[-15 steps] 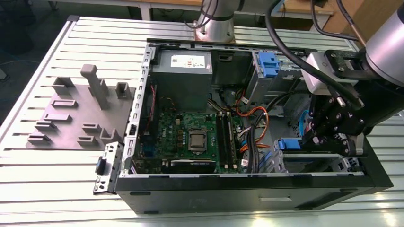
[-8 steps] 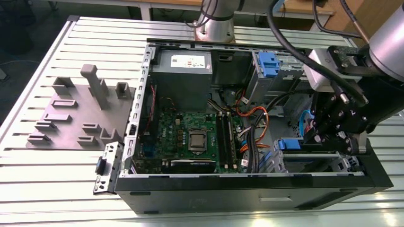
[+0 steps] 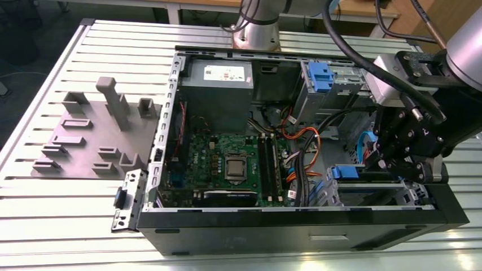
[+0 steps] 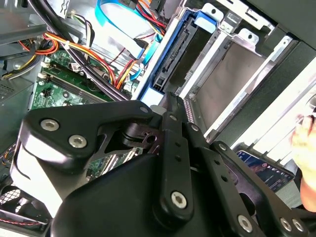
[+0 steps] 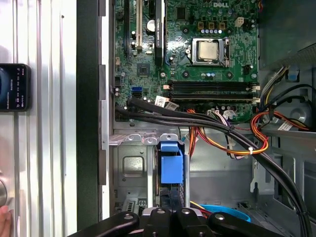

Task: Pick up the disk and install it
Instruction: 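Insert the first disk wire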

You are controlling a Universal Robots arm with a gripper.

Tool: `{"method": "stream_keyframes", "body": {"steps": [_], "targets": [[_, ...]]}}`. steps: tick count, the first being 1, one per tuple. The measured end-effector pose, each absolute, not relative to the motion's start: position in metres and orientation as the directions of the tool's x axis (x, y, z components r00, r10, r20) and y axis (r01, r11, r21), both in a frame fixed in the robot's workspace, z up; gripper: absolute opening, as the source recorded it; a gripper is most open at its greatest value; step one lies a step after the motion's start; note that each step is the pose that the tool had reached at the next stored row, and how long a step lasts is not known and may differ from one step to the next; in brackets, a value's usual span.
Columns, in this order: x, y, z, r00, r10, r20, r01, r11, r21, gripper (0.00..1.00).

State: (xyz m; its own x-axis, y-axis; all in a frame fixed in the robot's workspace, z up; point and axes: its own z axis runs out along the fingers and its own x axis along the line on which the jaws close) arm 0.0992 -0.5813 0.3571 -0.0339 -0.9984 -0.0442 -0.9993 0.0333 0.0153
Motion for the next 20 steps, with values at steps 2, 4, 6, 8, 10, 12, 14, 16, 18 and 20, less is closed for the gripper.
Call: {"method": "stream_keyframes", "body": {"steps": [2, 4, 6, 8, 10, 12, 14, 16, 18, 20], "targets": [[0.099, -0.581, 0.357, -0.034, -0.998, -0.044, -0.999, 0.033, 0.015, 0.11], [0.099, -0.581, 0.357, -0.034, -0.998, -0.044, -0.999, 0.033, 0.015, 0.11], [0.099, -0.581, 0.357, -0.034, -0.998, -0.044, -0.999, 0.033, 0.015, 0.11], [0.1, -0.581, 0.357, -0.034, -0.998, -0.044, -0.999, 0.033, 0.015, 0.11], [0.101, -0.581, 0.357, -0.034, -0.998, -0.044, -0.999, 0.033, 0.015, 0.11], [0.104, -0.581, 0.357, -0.034, -0.998, -0.044, -0.999, 0.033, 0.015, 0.11], [0.109, -0.581, 0.357, -0.034, -0.998, -0.044, -0.999, 0.033, 0.016, 0.11], [0.116, -0.581, 0.357, -0.034, -0.998, -0.044, -0.999, 0.033, 0.017, 0.11], [0.123, -0.581, 0.357, -0.034, -0.998, -0.044, -0.999, 0.033, 0.018, 0.11], [0.129, -0.581, 0.356, -0.034, -0.998, -0.044, -0.999, 0.033, 0.02, 0.11]]}}
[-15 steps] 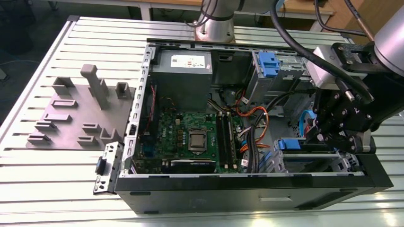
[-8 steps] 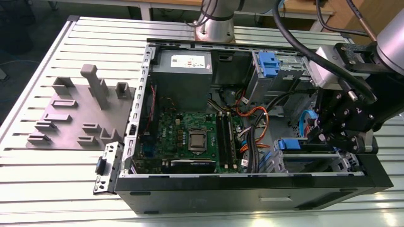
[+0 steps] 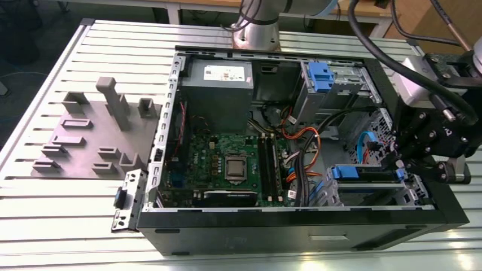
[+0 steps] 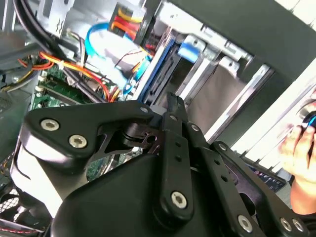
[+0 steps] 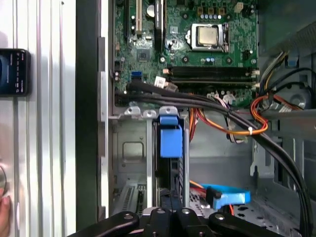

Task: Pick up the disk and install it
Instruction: 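Insert the first disk wire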

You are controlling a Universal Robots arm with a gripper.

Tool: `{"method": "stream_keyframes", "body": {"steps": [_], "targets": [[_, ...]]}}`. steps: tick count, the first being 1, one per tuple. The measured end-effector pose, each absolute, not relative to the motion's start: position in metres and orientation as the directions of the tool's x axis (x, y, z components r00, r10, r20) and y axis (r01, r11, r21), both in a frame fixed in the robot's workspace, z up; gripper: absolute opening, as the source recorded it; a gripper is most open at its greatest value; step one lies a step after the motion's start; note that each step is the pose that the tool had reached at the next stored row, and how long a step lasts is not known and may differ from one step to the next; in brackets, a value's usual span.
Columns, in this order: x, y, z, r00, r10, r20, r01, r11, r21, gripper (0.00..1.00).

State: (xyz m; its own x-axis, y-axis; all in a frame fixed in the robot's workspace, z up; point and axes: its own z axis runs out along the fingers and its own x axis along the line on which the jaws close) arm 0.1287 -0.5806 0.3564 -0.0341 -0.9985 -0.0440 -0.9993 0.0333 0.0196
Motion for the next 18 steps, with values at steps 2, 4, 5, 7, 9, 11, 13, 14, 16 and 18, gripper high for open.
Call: {"method": "stream_keyframes", "body": {"steps": [2, 4, 5, 7, 9, 11, 13, 14, 16, 18], "targets": [[0.133, -0.58, 0.356, -0.034, -0.998, -0.044, -0.999, 0.033, 0.021, 0.11], [0.137, -0.578, 0.356, -0.034, -0.998, -0.044, -0.999, 0.033, 0.023, 0.11], [0.138, -0.577, 0.356, -0.034, -0.998, -0.043, -0.999, 0.033, 0.028, 0.11], [0.138, -0.575, 0.358, -0.035, -0.998, -0.043, -0.999, 0.033, 0.035, 0.11], [0.138, -0.572, 0.359, -0.035, -0.998, -0.043, -0.999, 0.033, 0.036, 0.11], [0.139, -0.567, 0.359, -0.035, -0.998, -0.043, -0.999, 0.033, 0.037, 0.11], [0.141, -0.562, 0.36, -0.035, -0.999, -0.041, -0.999, 0.033, 0.037, 0.11], [0.142, -0.559, 0.36, -0.035, -0.999, -0.041, -0.999, 0.033, 0.037, 0.11], [0.145, -0.555, 0.359, -0.035, -0.999, -0.041, -0.999, 0.033, 0.038, 0.11], [0.148, -0.551, 0.359, -0.035, -0.999, -0.04, -0.999, 0.033, 0.04, 0.11]]}}
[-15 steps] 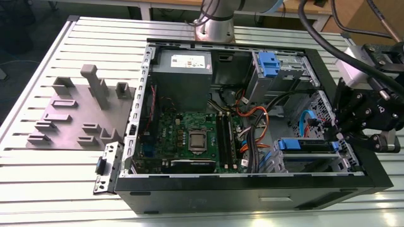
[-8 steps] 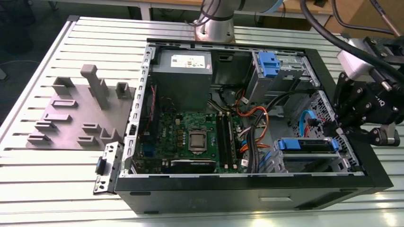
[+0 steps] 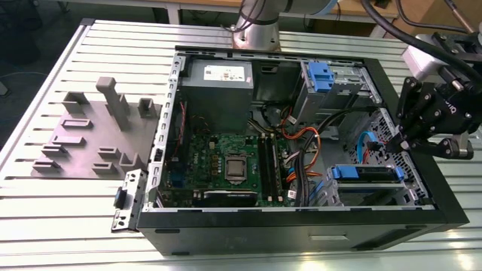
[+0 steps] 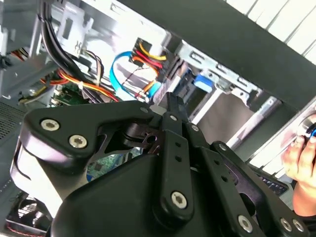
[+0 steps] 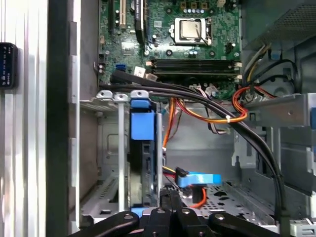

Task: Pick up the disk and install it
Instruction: 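Insert the first disk wire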

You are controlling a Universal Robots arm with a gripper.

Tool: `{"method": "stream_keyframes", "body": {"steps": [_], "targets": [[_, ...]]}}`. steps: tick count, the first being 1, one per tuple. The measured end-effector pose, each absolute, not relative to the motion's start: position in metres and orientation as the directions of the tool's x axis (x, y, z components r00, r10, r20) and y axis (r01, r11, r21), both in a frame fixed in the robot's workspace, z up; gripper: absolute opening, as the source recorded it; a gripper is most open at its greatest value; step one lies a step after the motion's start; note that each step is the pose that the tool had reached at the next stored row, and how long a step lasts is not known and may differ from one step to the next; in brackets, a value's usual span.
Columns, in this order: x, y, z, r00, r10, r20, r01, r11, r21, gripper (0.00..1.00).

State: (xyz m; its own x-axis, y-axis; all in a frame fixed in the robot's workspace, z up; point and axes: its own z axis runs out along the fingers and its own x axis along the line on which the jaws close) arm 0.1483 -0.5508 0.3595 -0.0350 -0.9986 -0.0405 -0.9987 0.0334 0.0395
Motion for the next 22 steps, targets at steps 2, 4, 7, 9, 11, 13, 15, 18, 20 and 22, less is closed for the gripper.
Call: {"method": "stream_keyframes", "body": {"steps": [2, 4, 7, 9, 11, 13, 15, 18, 20, 22], "targets": [[0.151, -0.547, 0.359, -0.035, -0.999, -0.04, -0.999, 0.033, 0.041, 0.11], [0.154, -0.543, 0.358, -0.035, -0.999, -0.04, -0.999, 0.033, 0.043, 0.11], [0.156, -0.538, 0.356, -0.035, -0.999, -0.04, -0.998, 0.033, 0.044, 0.11], [0.157, -0.537, 0.356, -0.035, -0.999, -0.04, -0.998, 0.033, 0.044, 0.11], [0.157, -0.537, 0.356, -0.035, -0.999, -0.04, -0.998, 0.033, 0.045, 0.11], [0.157, -0.537, 0.356, -0.035, -0.999, -0.04, -0.998, 0.033, 0.045, 0.11], [0.158, -0.537, 0.356, -0.035, -0.999, -0.035, -0.998, 0.033, 0.05, 0.11], [0.162, -0.537, 0.356, -0.036, -0.999, -0.009, -0.997, 0.035, 0.068, 0.11], [0.164, -0.536, 0.356, -0.036, -0.999, 0.003, -0.996, 0.036, 0.078, 0.11], [0.165, -0.536, 0.355, -0.036, -0.999, 0.005, -0.996, 0.036, 0.085, 0.17]]}}
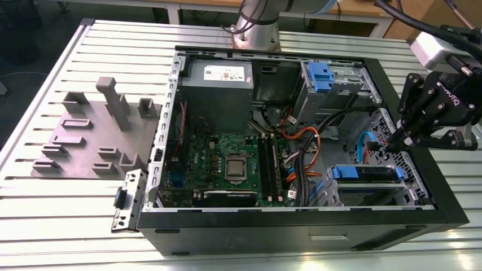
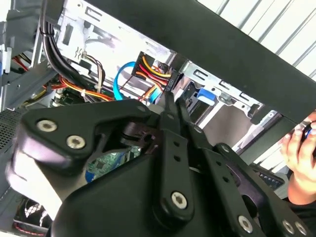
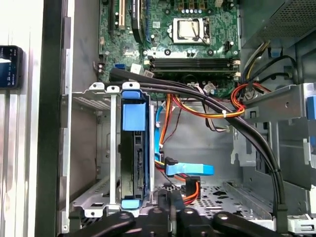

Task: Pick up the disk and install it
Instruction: 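Insert the first disk wire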

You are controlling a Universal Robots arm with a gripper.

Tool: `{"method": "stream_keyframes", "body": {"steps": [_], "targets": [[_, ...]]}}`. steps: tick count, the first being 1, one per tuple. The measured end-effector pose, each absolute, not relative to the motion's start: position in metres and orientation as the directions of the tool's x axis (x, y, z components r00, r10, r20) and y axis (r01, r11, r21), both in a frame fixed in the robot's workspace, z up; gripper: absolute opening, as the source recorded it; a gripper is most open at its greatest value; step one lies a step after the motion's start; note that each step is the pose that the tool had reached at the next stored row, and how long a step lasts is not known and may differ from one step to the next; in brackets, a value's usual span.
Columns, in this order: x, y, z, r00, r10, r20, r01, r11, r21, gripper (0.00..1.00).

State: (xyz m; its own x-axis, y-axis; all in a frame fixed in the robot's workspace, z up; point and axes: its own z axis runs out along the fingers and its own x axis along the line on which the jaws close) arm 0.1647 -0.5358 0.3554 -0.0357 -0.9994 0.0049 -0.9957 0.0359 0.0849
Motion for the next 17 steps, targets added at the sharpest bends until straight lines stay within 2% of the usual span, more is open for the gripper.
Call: {"method": "stream_keyframes", "body": {"steps": [1, 2, 8, 9, 15, 17], "targets": [[0.1647, -0.5358, 0.3555, -0.036, -0.999, 0.005, -0.996, 0.036, 0.085, 0.17], [0.1647, -0.5354, 0.3554, -0.036, -0.999, 0.005, -0.996, 0.036, 0.085, 0.24], [0.1657, -0.5321, 0.3537, -0.035, -0.999, 0.012, -0.996, 0.036, 0.086, 0.25], [0.1659, -0.5315, 0.3535, -0.035, -0.999, 0.018, -0.996, 0.036, 0.086, 0.31], [0.1668, -0.5284, 0.3512, -0.033, -0.998, 0.059, -0.995, 0.039, 0.088, 0.31], [0.1672, -0.5269, 0.3496, -0.033, -0.998, 0.061, -0.995, 0.038, 0.091, 0.31]]}}
